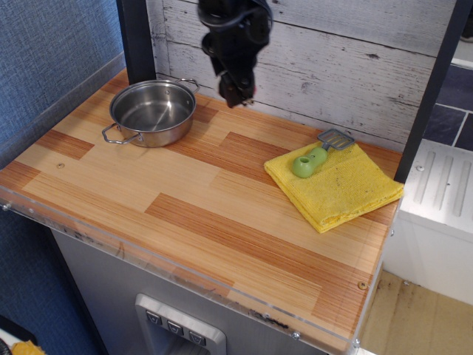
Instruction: Move black and white object to left front corner of counter
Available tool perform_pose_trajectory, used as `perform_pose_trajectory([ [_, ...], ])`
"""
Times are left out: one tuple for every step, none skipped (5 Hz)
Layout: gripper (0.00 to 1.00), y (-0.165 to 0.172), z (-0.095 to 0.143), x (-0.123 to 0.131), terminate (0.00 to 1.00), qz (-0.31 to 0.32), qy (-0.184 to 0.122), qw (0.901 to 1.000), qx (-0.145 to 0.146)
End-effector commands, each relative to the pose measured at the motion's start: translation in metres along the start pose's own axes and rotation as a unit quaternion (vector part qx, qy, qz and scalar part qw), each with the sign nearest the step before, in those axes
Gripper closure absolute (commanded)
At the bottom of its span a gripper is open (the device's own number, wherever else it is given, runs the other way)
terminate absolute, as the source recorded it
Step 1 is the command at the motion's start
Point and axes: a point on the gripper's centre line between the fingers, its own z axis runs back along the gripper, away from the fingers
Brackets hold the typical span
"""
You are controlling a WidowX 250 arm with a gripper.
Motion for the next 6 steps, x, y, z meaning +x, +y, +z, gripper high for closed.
perform_pose_trajectory([
  [1.0,0.006,0.05,-0.072,0.0,0.064,0.02,0.9962,0.055],
  [1.0,0.012,0.063,-0.119,0.0,0.11,0.053,0.9892,0.08],
  [1.0,0.018,0.064,-0.148,0.0,0.149,0.075,0.9822,0.087],
  [1.0,0.021,0.058,-0.169,0.0,0.189,0.096,0.9732,0.089],
  [1.0,0.02,0.049,-0.176,0.0,0.194,0.121,0.9696,0.086],
  [1.0,0.017,0.035,-0.181,0.0,0.197,0.148,0.9652,0.086],
])
